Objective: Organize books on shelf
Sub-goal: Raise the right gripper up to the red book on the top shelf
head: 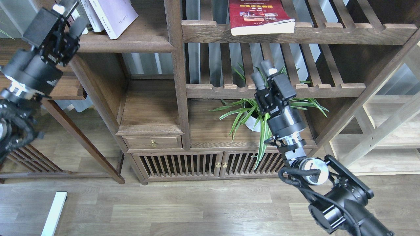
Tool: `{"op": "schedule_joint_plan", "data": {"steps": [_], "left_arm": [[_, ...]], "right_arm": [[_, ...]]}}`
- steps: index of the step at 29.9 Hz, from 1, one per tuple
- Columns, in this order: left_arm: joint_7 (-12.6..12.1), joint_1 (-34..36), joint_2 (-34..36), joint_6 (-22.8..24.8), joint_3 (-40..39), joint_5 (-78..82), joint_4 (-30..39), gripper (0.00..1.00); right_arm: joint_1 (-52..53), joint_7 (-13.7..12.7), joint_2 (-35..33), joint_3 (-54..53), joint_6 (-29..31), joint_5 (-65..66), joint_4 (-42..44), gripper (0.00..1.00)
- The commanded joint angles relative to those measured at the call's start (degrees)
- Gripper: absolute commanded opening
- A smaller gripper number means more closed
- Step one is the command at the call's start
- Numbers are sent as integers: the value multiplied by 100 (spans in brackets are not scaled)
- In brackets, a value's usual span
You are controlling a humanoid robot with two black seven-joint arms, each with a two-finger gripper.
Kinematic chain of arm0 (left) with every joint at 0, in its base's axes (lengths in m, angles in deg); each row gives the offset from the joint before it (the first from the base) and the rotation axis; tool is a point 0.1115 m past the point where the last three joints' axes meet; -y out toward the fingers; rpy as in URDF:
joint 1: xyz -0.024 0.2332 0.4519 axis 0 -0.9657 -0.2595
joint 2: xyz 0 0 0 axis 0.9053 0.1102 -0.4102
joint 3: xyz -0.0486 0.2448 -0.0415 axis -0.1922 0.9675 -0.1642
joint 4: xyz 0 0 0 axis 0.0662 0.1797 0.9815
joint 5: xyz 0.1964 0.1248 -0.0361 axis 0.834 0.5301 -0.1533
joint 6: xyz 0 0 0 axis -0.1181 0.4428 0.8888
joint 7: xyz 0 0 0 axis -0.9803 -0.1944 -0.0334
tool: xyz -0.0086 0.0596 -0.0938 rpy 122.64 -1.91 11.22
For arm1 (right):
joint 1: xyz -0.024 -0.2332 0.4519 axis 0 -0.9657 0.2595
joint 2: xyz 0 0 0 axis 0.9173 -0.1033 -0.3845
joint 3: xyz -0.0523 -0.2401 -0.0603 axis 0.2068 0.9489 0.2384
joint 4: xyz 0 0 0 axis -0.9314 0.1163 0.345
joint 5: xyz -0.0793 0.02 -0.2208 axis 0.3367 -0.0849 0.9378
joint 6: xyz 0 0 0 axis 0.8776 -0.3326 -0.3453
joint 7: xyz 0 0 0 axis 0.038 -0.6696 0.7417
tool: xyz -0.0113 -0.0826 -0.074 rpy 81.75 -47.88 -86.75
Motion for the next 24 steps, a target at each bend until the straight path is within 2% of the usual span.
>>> {"op": "schedule_joint_plan", "data": {"steps": [1, 9, 24], "left_arm": [[49, -414, -34, 0, 3, -94, 79, 95], [66, -1038, -147, 0, 20, -182, 97, 98], [5, -1285, -192, 0, 46, -165, 44, 98]], "right_arm": [[218, -1, -119, -234, -215, -47, 33, 75], [781, -1, -128, -252, -1217, -302, 121, 76], [1071, -9, -22, -243, -1323, -329, 121, 76]]}}
